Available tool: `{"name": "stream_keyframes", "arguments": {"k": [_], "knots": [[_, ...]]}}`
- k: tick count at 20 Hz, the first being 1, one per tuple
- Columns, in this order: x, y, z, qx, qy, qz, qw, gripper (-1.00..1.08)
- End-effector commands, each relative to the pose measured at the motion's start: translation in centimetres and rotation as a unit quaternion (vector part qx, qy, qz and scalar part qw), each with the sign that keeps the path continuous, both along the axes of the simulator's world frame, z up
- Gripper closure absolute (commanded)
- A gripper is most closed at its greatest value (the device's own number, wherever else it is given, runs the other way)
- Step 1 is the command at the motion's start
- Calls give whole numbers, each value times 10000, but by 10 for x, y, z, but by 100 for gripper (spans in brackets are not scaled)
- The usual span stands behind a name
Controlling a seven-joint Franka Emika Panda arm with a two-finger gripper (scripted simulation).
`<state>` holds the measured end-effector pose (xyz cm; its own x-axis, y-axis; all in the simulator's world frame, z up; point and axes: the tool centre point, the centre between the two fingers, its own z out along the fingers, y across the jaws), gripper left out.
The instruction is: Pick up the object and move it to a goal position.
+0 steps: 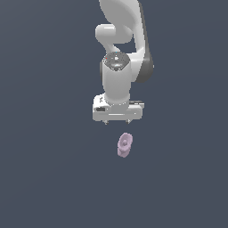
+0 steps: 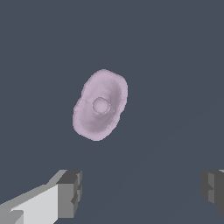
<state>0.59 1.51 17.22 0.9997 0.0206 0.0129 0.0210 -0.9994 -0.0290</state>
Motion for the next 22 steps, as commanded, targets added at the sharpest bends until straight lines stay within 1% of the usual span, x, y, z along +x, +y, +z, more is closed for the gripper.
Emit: {"name": "stream_keyframes", "arguments": {"k": [1,7,12,18,22], "knots": [[-1,5,-1,21,30,25,10000,-92],[1,5,-2,14,25,-43,10000,-92],[7,8,-6,6,36,-242,9997,-92],[19,14,-15,-14,56,-660,9978,-92],[30,21,-24,-39,72,-1049,9945,-92]]}}
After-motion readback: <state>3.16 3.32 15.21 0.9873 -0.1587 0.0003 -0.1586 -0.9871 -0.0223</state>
